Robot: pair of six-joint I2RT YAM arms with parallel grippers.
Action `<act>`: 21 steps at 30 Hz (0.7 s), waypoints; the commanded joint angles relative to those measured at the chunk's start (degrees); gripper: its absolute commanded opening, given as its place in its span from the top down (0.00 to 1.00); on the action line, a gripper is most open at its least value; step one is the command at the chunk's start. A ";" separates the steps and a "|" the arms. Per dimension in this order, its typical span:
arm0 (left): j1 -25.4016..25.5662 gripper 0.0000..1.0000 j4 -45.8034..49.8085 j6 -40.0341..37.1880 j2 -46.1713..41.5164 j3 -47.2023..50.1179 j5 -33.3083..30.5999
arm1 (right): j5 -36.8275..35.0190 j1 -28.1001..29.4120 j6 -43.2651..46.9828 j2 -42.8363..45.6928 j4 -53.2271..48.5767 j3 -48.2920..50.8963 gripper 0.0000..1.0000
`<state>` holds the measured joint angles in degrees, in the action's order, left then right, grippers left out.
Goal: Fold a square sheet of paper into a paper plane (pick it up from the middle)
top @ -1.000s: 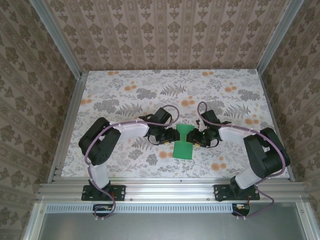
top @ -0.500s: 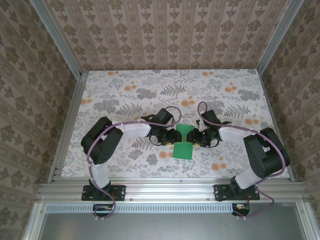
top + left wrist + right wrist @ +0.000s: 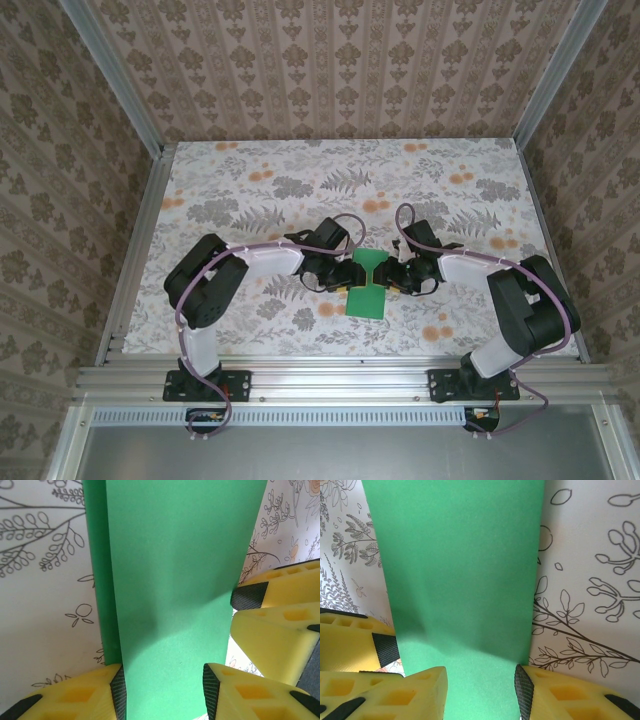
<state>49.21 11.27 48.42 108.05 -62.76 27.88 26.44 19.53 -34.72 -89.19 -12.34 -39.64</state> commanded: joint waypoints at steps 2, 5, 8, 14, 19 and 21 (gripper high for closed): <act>0.38 0.54 0.25 -0.52 -1.16 -0.96 0.17 | -0.12 -0.09 -0.64 -0.90 -1.29 1.40 0.56; 0.28 0.54 -0.23 -0.36 -1.42 -0.88 0.33 | -0.08 -0.17 -0.56 -1.01 -1.29 1.32 0.56; 0.18 0.54 -0.86 -0.05 -1.48 -0.80 0.59 | 0.01 -0.26 -0.61 -0.90 -1.36 1.29 0.57; -0.46 0.54 -2.50 1.09 -2.57 0.20 0.09 | 0.43 -0.76 -0.44 -0.59 -1.24 1.32 0.56; -1.37 0.54 -5.07 2.31 -2.54 1.29 1.03 | 0.98 -0.90 -0.27 -0.54 -1.25 1.23 0.56; -1.49 0.54 -5.63 2.41 -1.95 1.09 1.70 | 1.26 -1.00 -0.22 -0.38 -1.11 1.27 0.56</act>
<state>48.23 7.38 49.78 107.50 -62.22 28.10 27.40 18.87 -34.72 -89.19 -12.32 -39.62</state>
